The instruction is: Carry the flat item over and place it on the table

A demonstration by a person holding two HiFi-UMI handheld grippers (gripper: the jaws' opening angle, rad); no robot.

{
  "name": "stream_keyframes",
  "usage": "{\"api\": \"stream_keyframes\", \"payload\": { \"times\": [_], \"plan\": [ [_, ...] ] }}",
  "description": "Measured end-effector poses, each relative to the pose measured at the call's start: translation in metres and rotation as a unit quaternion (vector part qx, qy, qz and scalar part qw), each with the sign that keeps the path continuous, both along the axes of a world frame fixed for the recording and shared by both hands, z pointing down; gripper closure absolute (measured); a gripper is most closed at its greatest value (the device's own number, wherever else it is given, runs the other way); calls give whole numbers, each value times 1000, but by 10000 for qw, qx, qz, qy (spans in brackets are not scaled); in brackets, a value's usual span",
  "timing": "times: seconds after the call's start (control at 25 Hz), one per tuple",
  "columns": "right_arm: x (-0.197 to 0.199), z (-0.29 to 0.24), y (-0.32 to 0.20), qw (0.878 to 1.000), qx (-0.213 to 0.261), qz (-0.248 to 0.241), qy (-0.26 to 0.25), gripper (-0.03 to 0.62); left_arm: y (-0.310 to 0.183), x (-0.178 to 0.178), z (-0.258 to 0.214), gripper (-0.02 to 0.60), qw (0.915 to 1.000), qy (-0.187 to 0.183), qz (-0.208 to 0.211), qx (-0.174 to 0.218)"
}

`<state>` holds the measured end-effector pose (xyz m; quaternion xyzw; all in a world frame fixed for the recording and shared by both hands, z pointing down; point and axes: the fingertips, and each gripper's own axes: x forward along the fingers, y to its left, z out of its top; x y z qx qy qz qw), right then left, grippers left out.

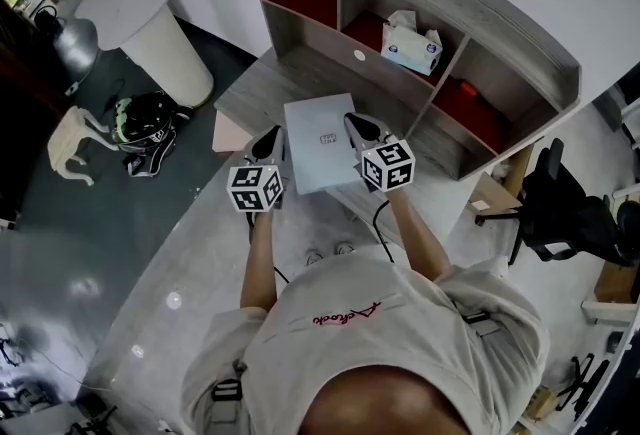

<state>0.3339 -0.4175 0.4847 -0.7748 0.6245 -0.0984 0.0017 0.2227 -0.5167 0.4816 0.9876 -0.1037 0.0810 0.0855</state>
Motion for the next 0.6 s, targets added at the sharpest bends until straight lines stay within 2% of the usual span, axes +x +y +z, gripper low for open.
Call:
{"api": "stream_keyframes", "payload": {
  "times": [0.6],
  "plan": [
    [7, 12, -4, 9999, -103, 75, -67, 589, -3, 9, 11, 582, 10000, -24, -20, -87]
  ]
}}
